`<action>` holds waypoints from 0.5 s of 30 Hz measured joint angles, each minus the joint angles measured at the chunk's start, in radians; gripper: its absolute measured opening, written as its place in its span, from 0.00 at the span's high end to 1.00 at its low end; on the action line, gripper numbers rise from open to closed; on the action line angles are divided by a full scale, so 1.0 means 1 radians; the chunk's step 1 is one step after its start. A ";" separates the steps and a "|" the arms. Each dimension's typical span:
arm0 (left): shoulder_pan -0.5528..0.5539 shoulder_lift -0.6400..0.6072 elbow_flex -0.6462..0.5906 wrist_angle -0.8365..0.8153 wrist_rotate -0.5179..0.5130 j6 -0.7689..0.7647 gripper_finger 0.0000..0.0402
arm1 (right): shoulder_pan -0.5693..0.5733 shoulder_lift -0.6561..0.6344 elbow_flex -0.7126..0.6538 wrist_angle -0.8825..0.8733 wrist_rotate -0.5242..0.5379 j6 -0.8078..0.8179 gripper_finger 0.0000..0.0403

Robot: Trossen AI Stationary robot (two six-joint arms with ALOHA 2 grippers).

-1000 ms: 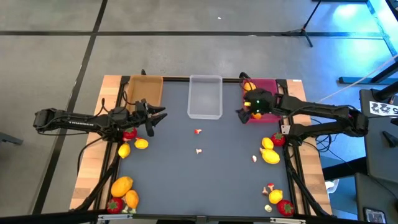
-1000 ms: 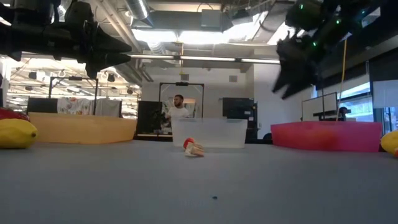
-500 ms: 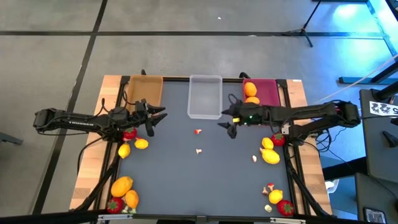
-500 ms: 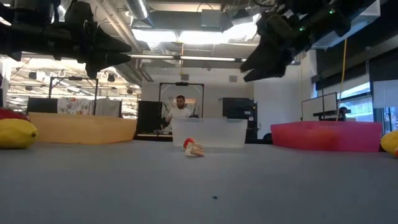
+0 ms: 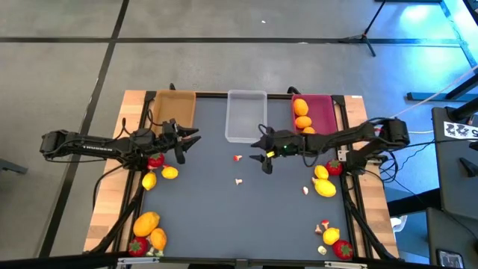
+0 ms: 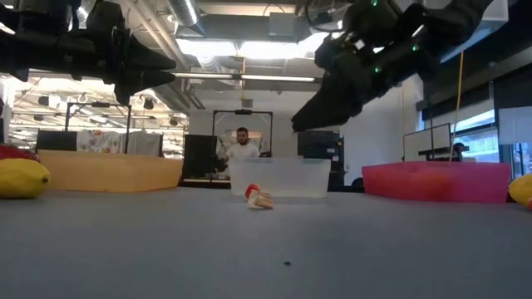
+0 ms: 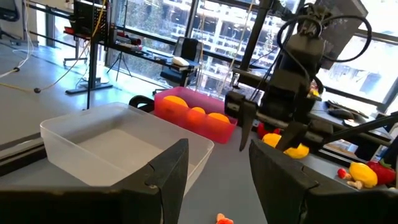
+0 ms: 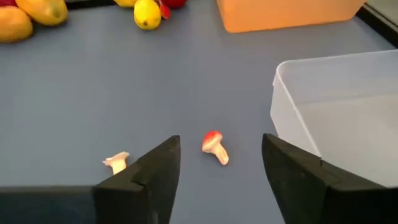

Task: Sort produce into baskets
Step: Put the mushroom into the transparent bin

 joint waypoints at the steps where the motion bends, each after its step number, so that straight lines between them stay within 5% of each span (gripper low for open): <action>1: 0.000 0.000 0.000 0.000 0.000 0.000 0.59 | 0.000 0.014 0.000 0.013 0.000 -0.007 0.48; 15: 0.000 0.000 0.000 0.003 0.000 0.000 0.59 | 0.000 0.200 0.216 -0.206 -0.055 -0.140 0.58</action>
